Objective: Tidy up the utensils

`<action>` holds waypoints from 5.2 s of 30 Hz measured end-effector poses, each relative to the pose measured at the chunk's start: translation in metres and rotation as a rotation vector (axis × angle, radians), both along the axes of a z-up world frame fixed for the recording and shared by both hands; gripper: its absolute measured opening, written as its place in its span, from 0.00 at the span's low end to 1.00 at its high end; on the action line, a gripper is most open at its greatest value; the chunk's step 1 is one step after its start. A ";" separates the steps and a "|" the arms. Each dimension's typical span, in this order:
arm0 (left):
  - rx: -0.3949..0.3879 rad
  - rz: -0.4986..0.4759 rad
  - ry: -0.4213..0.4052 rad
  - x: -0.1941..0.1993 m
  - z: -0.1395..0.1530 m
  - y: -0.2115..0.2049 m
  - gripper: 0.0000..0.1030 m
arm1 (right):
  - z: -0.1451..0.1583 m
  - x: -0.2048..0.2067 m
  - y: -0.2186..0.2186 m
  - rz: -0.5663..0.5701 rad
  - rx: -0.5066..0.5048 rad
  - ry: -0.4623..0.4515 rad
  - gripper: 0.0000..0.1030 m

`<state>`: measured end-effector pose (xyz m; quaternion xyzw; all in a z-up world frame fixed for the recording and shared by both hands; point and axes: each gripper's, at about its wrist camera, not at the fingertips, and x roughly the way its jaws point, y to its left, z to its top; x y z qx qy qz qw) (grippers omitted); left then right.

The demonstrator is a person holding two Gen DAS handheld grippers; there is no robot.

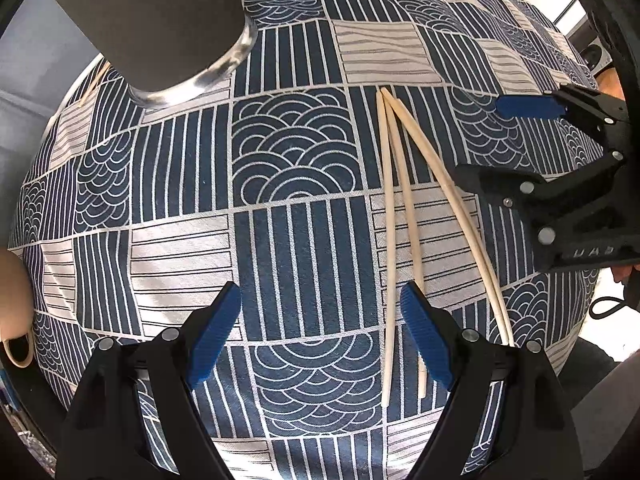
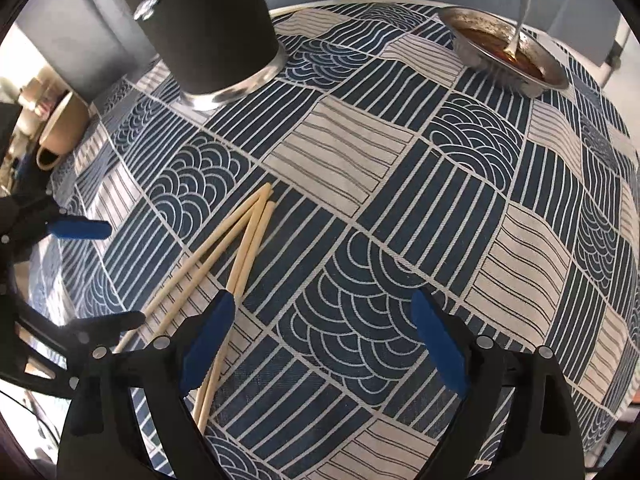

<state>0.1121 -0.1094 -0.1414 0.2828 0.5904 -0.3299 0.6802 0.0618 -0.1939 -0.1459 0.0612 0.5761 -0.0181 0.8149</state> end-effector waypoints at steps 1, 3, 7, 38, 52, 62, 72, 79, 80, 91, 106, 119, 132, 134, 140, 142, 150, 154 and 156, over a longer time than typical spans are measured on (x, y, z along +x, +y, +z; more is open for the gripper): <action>0.008 0.003 -0.006 0.000 -0.002 -0.001 0.81 | 0.000 0.000 0.003 0.008 -0.017 0.001 0.85; 0.021 0.009 -0.011 0.000 -0.007 -0.004 0.86 | -0.001 0.000 0.006 0.007 -0.015 0.000 0.86; 0.024 0.022 -0.027 -0.001 -0.012 0.003 0.93 | -0.001 0.003 0.011 0.001 -0.034 0.018 0.89; -0.137 0.242 0.118 0.041 0.008 0.116 0.05 | -0.004 -0.013 -0.022 -0.048 0.206 0.113 0.00; -0.098 0.294 0.093 0.011 0.023 0.123 0.05 | -0.007 -0.010 0.004 0.102 -0.019 0.164 0.30; -0.139 0.344 0.081 0.003 0.038 0.125 0.05 | -0.002 -0.015 -0.014 0.088 0.104 0.138 0.00; -0.142 0.380 0.063 -0.006 0.050 0.124 0.05 | 0.008 -0.030 -0.017 0.147 0.093 0.150 0.14; -0.135 0.405 0.073 -0.014 0.045 0.128 0.05 | -0.005 -0.050 -0.001 0.188 0.018 0.198 0.29; -0.135 0.410 0.076 -0.014 0.044 0.128 0.05 | -0.004 -0.050 0.003 0.199 -0.010 0.198 0.26; -0.177 0.432 0.082 -0.018 0.044 0.130 0.05 | -0.004 -0.065 -0.031 0.125 0.093 0.249 0.04; -0.258 0.463 0.097 -0.025 0.076 0.125 0.05 | 0.053 -0.052 -0.091 0.082 0.488 0.063 0.04; -0.336 0.545 0.034 -0.035 0.129 0.136 0.02 | 0.080 0.001 -0.062 0.222 0.606 -0.011 0.05; -0.088 0.455 0.029 -0.046 0.082 0.107 0.37 | 0.072 0.004 -0.053 0.273 0.601 0.007 0.05; -0.038 0.427 0.038 -0.047 0.068 0.100 0.37 | 0.071 0.001 -0.055 0.267 0.592 0.010 0.05; 0.064 0.357 0.057 -0.045 0.030 0.085 0.38 | 0.065 -0.011 -0.071 0.226 0.575 0.025 0.05; 0.082 0.353 0.075 -0.041 0.017 0.085 0.38 | 0.063 -0.015 -0.077 0.210 0.570 0.031 0.05; 0.090 0.331 0.096 -0.038 0.000 0.089 0.39 | 0.053 -0.027 -0.072 0.257 0.371 0.039 0.15; 0.092 0.321 0.095 -0.037 0.000 0.089 0.39 | 0.045 -0.023 -0.035 0.400 0.197 0.031 0.40; 0.088 0.315 0.095 -0.039 -0.001 0.084 0.38 | 0.039 -0.019 -0.018 0.452 0.127 0.039 0.40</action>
